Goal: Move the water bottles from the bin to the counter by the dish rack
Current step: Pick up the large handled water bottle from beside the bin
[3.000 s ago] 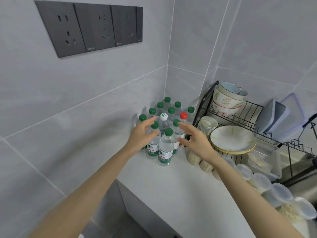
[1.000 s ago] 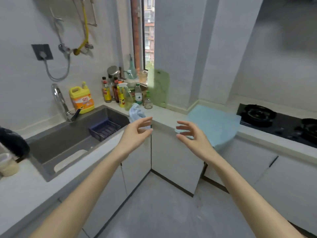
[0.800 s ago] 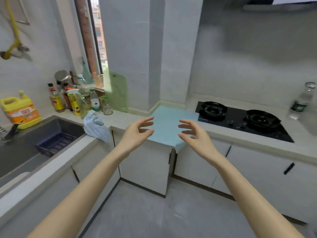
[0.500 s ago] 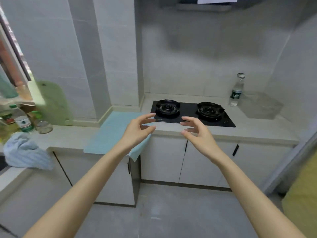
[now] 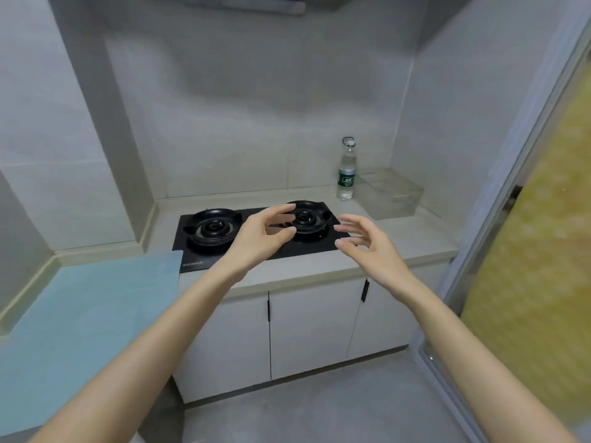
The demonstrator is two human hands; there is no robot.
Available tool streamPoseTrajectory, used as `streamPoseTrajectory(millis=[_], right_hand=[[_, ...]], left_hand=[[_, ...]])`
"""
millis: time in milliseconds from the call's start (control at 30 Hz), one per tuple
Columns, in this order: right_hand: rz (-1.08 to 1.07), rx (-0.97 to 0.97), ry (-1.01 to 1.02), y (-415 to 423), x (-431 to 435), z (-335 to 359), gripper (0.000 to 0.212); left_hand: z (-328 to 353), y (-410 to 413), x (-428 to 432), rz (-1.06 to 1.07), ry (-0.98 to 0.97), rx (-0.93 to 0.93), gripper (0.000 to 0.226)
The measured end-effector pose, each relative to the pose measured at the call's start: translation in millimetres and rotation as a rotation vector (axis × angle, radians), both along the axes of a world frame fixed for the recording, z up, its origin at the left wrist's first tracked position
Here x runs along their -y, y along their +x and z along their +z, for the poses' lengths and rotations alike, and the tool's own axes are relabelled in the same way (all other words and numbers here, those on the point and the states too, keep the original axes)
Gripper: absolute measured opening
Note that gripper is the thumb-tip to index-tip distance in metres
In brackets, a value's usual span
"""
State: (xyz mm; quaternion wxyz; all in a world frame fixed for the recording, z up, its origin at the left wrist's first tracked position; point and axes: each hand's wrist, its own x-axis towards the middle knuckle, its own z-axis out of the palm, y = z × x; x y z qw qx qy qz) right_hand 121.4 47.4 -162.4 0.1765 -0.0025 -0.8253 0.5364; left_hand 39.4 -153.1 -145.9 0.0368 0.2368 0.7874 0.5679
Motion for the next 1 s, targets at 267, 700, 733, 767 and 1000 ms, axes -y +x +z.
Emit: streamPoseTrajectory(millis=[267, 700, 733, 767, 1000], right_hand=[[-0.099, -0.001, -0.01, -88, -93, 16, 0.041], [-0.068, -0.022, -0.036, -211, -245, 6, 0.038], [-0.052, -0.017, -0.033, -220, -257, 7, 0.039], [-0.029, -0.012, -0.021, -232, -273, 9, 0.039], [0.053, -0.013, 0.001, -304, -355, 16, 0.042]], left_hand=[[19, -108, -102, -0.107, -0.002, -0.01, 0.044], [14, -224, -254, -0.054, 0.01, -0.011, 0.045], [13, -230, -266, -0.04, 0.014, -0.012, 0.044], [12, -240, -282, -0.02, 0.019, -0.012, 0.044], [13, -289, -353, 0.088, 0.059, 0.009, 0.043]])
